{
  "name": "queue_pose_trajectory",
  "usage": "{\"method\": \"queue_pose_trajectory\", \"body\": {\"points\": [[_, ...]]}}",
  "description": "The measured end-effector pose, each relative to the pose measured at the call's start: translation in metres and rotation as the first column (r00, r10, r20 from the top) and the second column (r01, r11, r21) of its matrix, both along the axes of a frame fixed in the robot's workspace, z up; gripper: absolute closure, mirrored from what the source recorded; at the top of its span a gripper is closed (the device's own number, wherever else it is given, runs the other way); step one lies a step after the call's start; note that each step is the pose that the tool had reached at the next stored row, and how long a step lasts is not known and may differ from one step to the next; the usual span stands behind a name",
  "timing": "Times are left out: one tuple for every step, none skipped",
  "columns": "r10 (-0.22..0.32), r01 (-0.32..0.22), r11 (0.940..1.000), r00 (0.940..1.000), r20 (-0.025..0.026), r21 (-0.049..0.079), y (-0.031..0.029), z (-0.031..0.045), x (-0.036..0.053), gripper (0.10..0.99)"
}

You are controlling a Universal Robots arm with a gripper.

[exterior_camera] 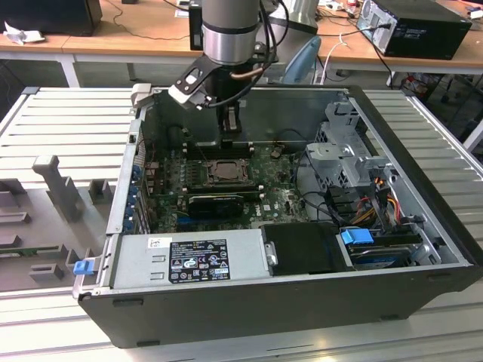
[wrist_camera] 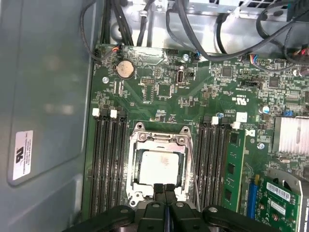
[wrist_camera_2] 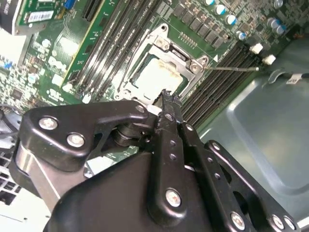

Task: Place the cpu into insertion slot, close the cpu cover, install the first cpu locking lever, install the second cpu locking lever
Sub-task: 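Install the first cpu locking lever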

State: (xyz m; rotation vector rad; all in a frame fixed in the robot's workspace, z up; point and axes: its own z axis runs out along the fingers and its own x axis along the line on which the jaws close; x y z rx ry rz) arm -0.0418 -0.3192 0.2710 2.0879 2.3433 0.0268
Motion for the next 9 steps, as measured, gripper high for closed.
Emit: {"method": "queue_pose_trajectory", "body": {"points": [[0.031, -0.031, 0.9995, 0.9995, -0.0002, 0.0, -0.0001, -0.0001, -0.0001, 0.98], [0.079, -0.079, 0.9969, 0.9969, -0.0001, 0.0, -0.0001, -0.0006, 0.0, 0.98], [0.121, -0.121, 0.9927, 0.9927, -0.0003, 0.0, -0.0001, -0.001, 0.0, 0.98], [0.147, -0.147, 0.9891, 0.9891, -0.0001, 0.0, 0.0, -0.0014, 0.0, 0.98], [0.162, -0.162, 0.9868, 0.9868, -0.0001, 0.0, -0.0001, -0.0015, 0.0, 0.98], [0.172, -0.172, 0.985, 0.985, -0.0002, 0.0, 0.0, -0.0015, 0.0, 0.98], [0.191, -0.191, 0.9815, 0.9815, -0.0001, 0.0, 0.0, -0.0015, 0.0, 0.98], [0.226, -0.226, 0.9742, 0.9742, -0.0001, 0.0, 0.0, -0.0015, 0.0, 0.98], [0.248, -0.248, 0.9687, 0.9687, -0.0001, 0.0, 0.0, -0.0015, 0.0, 0.98]]}}
